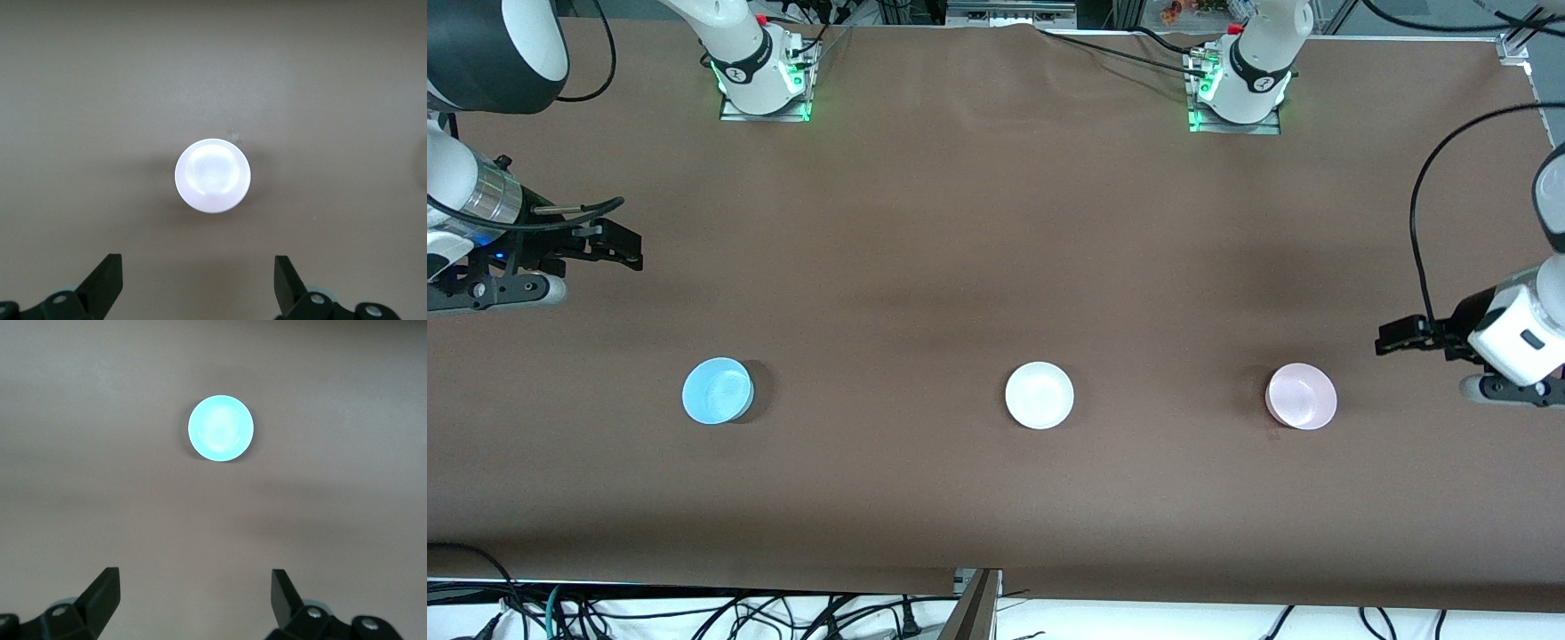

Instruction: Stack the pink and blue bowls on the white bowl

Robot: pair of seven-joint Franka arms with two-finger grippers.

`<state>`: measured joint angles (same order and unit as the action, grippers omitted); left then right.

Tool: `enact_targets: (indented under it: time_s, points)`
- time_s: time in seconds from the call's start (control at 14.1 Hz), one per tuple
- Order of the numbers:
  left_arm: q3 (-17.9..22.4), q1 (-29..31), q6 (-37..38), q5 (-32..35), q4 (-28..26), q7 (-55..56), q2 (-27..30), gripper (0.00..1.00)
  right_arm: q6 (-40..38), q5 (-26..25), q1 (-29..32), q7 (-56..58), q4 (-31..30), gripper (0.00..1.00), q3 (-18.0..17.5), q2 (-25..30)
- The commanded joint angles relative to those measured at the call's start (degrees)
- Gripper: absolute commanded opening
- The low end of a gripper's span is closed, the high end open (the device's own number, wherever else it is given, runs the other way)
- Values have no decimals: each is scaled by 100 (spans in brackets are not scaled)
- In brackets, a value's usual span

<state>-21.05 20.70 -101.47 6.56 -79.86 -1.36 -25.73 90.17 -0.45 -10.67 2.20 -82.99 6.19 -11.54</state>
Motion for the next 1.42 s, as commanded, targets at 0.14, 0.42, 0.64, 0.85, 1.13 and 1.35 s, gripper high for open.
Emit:
enact_targets:
  time_s: [0.14, 0.42, 0.64, 0.85, 1.13, 1.35]
  points:
    - [-40, 30, -627, 424, -4, -84, -511, 100, -8, 89, 12, -71, -33, 100, -4, 47]
    - [-22, 179, -1418, 838, -30, -84, -1267, 100, 18, 72, 30, -71, 10, 100, -4, 20]
    - [-22, 294, -1656, 838, -170, -84, -1434, 100, 62, 80, 109, -71, 19, 100, 5, 3]
    - [74, 347, -2024, 838, -591, -75, -1426, 100, 71, 72, 91, -71, 19, 100, -4, 3]
    - [101, 347, -2061, 865, -785, 100, -1400, 100, 71, 80, 214, -71, 19, 100, 5, -32]
    - [83, 338, -2070, 1662, -1066, 591, -1365, 100, 71, 89, 214, -71, 28, 100, 5, -41]
